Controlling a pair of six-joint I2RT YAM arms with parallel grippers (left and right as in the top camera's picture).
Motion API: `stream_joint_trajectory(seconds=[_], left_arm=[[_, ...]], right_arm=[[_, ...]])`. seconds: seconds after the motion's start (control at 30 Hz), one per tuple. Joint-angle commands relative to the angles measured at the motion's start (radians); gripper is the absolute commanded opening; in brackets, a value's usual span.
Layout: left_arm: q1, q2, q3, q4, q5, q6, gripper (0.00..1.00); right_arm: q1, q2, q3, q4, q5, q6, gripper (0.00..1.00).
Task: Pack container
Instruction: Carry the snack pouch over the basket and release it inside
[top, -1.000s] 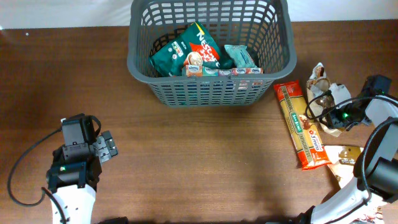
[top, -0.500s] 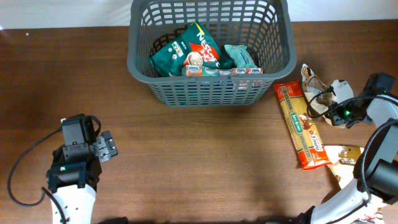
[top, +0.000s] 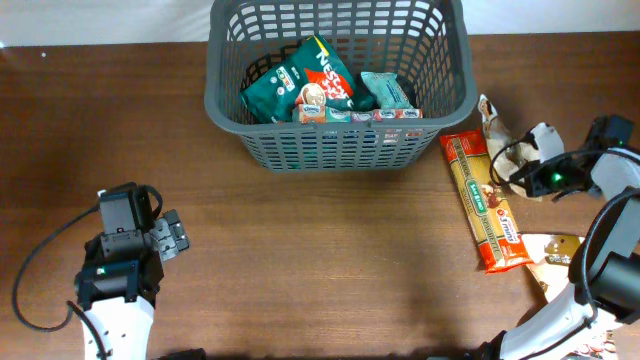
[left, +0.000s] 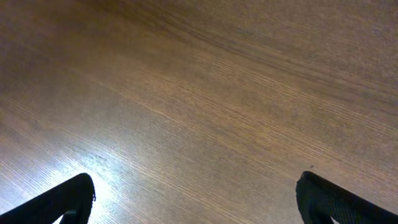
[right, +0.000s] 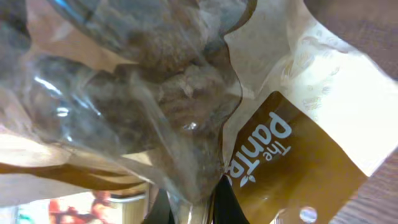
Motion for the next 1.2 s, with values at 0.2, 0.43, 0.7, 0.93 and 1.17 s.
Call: stream_joint_trajectory(seconds=[0.2, 0.43, 0.7, 0.93, 1.17], left_arm=[[0.007, 0.002, -0.006, 0.014, 0.008, -0.009, 0.99], [0.007, 0.002, -0.006, 0.016, 0.008, -0.009, 0.99], [0.007, 0.002, -0.006, 0.022, 0.008, -0.009, 0.99], [0.007, 0.002, -0.006, 0.024, 0.008, -0.009, 0.99], [0.007, 0.002, -0.006, 0.023, 0.008, -0.009, 0.99]], right_arm=[[0.004, 0.005, 0.297, -0.188, -0.161, 0.015, 0.04], [0.005, 0.005, 0.615, -0.357, -0.279, 0.067, 0.04], [0.02, 0.005, 0.921, -0.418, -0.456, 0.143, 0.03], [0.175, 0.005, 1.073, -0.303, -0.477, 0.286, 0.04], [0.399, 0.005, 1.091, -0.089, -0.472, 0.416, 0.04]])
